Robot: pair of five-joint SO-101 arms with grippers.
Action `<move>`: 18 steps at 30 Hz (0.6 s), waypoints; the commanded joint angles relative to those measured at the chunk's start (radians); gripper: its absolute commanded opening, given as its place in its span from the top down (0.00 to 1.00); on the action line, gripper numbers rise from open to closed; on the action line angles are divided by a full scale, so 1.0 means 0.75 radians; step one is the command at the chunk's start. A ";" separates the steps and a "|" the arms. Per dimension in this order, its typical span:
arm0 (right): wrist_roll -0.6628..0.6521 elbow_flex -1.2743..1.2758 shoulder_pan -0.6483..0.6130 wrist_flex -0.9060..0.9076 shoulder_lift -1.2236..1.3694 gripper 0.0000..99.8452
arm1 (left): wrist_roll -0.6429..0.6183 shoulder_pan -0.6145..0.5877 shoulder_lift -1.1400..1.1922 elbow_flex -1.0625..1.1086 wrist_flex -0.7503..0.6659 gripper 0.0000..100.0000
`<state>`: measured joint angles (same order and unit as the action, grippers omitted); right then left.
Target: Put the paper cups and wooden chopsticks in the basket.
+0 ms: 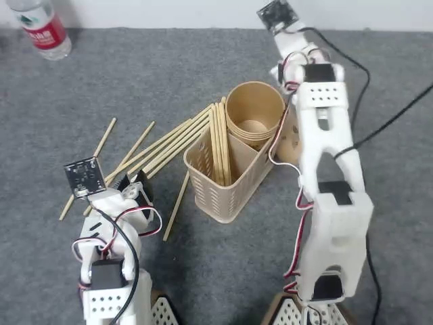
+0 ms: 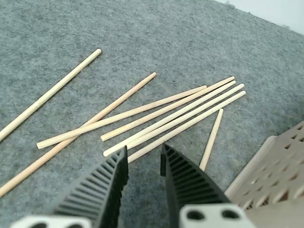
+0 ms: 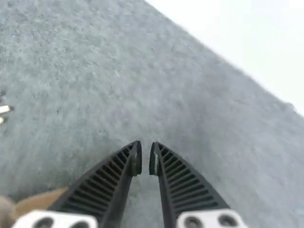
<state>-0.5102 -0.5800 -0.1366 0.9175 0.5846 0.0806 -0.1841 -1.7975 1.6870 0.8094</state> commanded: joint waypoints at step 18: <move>-0.135 -0.065 -0.042 0.269 0.146 0.94 | 0.012 0.008 -0.020 -0.005 0.008 0.89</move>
<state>-0.5547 -0.5800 -0.1550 1.0587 0.7104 0.0806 -0.1841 -1.7975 1.6870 0.8094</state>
